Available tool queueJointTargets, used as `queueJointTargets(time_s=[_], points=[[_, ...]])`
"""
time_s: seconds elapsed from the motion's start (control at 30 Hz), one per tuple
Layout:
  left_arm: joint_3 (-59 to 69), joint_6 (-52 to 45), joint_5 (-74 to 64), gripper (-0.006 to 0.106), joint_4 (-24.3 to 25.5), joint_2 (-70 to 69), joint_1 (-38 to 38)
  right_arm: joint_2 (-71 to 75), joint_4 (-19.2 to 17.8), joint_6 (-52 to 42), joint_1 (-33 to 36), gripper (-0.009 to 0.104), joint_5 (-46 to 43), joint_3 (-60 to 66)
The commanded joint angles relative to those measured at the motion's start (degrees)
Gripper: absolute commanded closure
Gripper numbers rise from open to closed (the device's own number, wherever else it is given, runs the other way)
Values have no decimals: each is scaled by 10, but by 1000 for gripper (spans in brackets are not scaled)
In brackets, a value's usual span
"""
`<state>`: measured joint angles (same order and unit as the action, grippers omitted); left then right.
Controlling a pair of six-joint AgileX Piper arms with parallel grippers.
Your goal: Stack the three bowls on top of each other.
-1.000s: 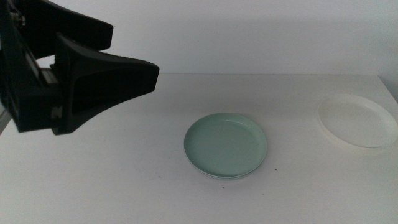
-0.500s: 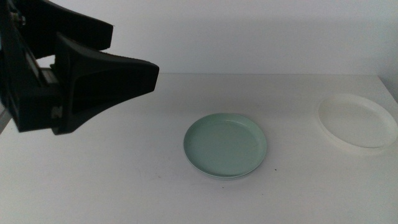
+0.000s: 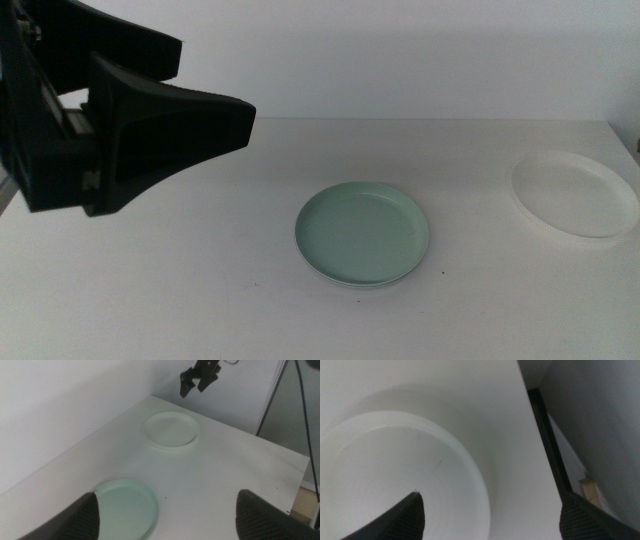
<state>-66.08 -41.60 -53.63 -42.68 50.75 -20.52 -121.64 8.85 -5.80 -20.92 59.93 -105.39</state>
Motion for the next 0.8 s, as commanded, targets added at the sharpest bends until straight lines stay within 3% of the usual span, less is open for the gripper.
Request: queueJointTargets(time_s=[0.0,0.43,0.77], points=[[2,4,7,7,-7,-3,1,-13,6,-9,-2,9,-14,-5],[2,4,7,7,-7,-3,1,-74,1,-17,18,12,-31,-4],[2,4,7,7,-7,-3,1,-95,-6,-17,21,37,-44,-4]])
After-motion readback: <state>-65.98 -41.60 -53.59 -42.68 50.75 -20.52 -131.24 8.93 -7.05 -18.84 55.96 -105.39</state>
